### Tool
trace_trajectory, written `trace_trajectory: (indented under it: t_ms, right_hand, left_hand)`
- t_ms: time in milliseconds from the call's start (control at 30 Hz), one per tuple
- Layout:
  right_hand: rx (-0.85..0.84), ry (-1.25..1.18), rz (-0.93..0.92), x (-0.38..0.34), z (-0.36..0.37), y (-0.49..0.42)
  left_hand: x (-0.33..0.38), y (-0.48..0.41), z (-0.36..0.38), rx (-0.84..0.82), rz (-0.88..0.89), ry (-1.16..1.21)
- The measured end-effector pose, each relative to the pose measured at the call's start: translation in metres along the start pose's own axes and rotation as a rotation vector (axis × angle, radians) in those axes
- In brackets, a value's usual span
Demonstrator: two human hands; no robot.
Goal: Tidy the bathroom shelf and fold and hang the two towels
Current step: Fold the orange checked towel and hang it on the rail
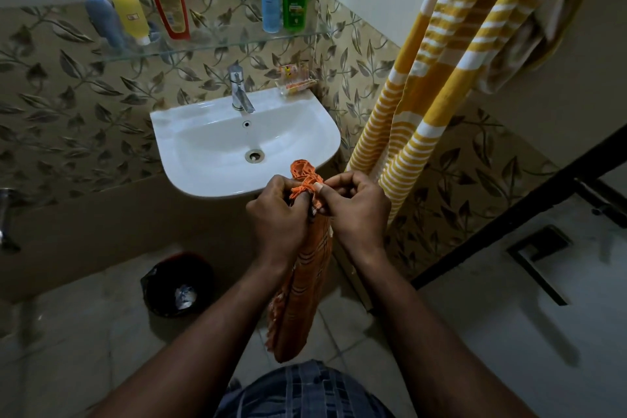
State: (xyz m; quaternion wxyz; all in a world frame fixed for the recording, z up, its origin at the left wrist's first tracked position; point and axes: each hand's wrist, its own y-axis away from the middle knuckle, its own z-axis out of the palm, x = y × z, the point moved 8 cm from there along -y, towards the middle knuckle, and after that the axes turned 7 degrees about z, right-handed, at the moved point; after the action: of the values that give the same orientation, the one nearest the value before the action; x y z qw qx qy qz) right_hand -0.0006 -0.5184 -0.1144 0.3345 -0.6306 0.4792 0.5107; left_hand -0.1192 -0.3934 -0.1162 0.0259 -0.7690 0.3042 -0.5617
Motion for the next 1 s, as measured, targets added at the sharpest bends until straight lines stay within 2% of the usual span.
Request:
trace_trajectory:
  t_ms: [200, 500, 667, 733, 833, 900, 1000]
  right_hand:
    - [-0.064, -0.095, 0.071, 0.01, 0.004, -0.002]
    - [-0.141, -0.329, 0.275, 0.021, 0.009, -0.004]
    - [-0.127, -0.42, 0.353, 0.022, 0.009, -0.003]
    - [-0.12, -0.396, 0.347, 0.024, 0.007, -0.005]
    - [-0.173, -0.301, 0.315, 0.019, 0.009, -0.005]
    - [-0.2, -0.212, 0.259, 0.012, 0.005, -0.01]
    - [-0.059, -0.014, 0.047, -0.006, -0.023, -0.035]
  left_hand:
    - [-0.013, 0.003, 0.011, -0.07, -0.081, 0.027]
    - [-0.011, 0.006, 0.012, -0.088, -0.037, 0.084]
    - [-0.01, 0.004, 0.016, -0.211, 0.053, 0.158]
    - [-0.01, 0.005, 0.018, -0.246, 0.066, 0.15]
    - [-0.01, 0.0, 0.011, -0.155, 0.069, 0.133]
    - [-0.011, -0.006, 0.008, -0.153, 0.072, 0.155]
    - [-0.006, -0.011, 0.005, -0.271, 0.119, 0.143]
